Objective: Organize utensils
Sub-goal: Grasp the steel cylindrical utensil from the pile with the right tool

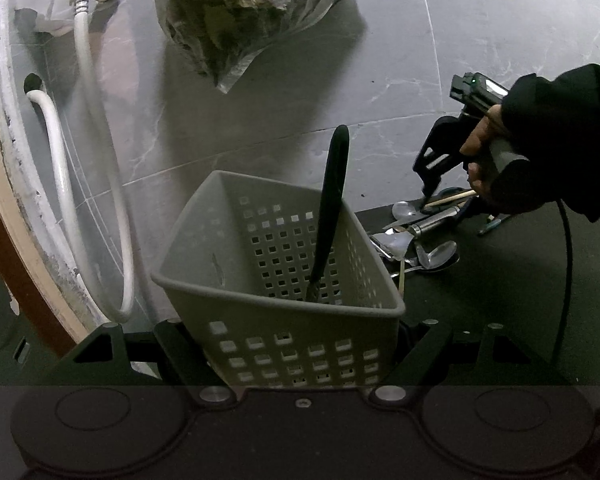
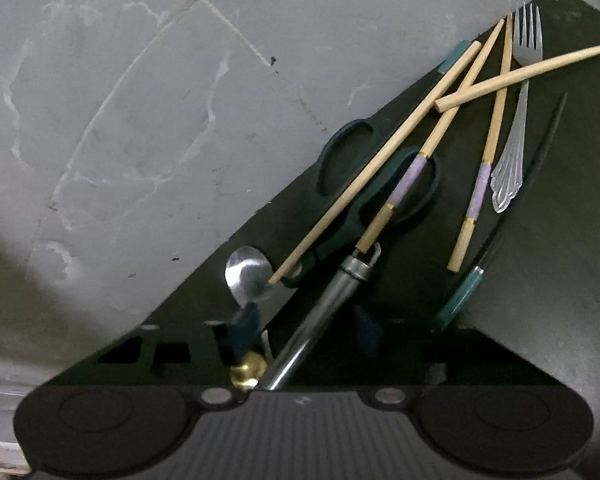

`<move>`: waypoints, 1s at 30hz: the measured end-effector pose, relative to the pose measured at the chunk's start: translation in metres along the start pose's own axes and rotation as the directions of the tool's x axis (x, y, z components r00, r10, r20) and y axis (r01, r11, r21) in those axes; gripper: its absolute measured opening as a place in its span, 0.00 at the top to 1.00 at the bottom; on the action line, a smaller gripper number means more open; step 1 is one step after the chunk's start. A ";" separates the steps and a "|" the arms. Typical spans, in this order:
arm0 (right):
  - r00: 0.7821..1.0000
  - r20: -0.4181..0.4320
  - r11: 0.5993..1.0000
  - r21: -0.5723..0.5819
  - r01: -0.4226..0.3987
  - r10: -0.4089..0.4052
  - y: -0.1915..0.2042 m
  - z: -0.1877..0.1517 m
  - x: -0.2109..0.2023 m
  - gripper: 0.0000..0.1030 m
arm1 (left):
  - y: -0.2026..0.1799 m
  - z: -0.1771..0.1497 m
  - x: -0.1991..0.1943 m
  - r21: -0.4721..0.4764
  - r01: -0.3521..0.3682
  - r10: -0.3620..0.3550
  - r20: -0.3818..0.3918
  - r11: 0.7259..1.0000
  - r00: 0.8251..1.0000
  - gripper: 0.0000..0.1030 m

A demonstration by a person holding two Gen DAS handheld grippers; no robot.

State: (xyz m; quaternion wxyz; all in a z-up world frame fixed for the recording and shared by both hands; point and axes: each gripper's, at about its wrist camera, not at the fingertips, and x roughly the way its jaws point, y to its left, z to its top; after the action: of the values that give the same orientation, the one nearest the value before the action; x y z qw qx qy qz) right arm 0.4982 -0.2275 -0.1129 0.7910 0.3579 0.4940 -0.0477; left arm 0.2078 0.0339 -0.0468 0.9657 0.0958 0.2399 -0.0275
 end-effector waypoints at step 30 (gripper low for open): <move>0.987 -0.111 0.984 0.124 0.129 -0.116 0.028 0.010 0.033 0.81 | 0.000 -0.004 -0.003 -0.016 0.000 0.001 0.030 1.000 1.000 0.22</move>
State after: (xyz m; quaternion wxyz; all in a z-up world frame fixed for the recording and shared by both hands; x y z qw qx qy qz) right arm 0.5348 -0.2037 -0.1224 0.7349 0.3797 0.5511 -0.1100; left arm 0.2032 0.0348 -0.0491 0.9699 0.0878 0.2256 -0.0268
